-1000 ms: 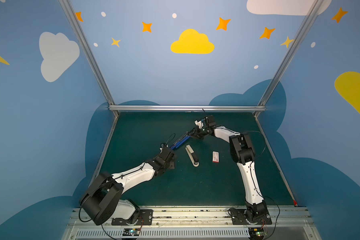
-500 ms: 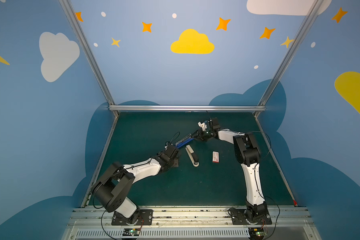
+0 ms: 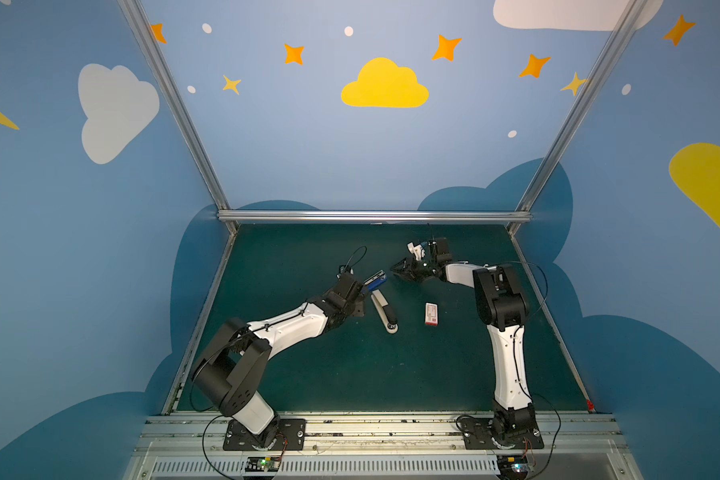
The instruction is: Load the staples into the stapler
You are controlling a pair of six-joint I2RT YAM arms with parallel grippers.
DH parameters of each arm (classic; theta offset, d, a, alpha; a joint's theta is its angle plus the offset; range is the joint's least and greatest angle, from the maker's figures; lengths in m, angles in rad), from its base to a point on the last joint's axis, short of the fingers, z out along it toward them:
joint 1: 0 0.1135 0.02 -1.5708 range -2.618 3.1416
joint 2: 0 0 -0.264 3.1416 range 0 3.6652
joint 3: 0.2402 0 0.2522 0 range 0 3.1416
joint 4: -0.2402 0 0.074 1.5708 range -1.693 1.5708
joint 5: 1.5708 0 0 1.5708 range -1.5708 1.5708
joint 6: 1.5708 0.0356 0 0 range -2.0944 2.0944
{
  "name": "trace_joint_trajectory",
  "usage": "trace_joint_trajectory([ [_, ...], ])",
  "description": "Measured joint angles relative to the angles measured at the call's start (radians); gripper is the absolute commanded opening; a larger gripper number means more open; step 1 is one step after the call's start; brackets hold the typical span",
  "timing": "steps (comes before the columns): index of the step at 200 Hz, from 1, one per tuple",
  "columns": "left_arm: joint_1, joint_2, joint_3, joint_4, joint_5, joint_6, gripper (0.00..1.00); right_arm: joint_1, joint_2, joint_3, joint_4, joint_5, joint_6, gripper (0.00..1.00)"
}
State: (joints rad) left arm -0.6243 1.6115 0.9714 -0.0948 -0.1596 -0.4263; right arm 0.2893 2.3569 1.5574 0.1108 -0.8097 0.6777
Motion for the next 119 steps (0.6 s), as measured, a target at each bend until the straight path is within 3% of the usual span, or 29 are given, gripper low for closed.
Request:
trace_joint_trajectory([
  [67,0.018,0.120,0.029,0.009,0.114,0.014,0.47,0.000,-0.023,-0.011,-0.054,0.006,-0.013,0.31],
  [119,0.054,0.200,0.015,0.027,0.144,-0.020,0.56,0.000,-0.185,-0.123,-0.107,0.024,-0.036,0.31],
])
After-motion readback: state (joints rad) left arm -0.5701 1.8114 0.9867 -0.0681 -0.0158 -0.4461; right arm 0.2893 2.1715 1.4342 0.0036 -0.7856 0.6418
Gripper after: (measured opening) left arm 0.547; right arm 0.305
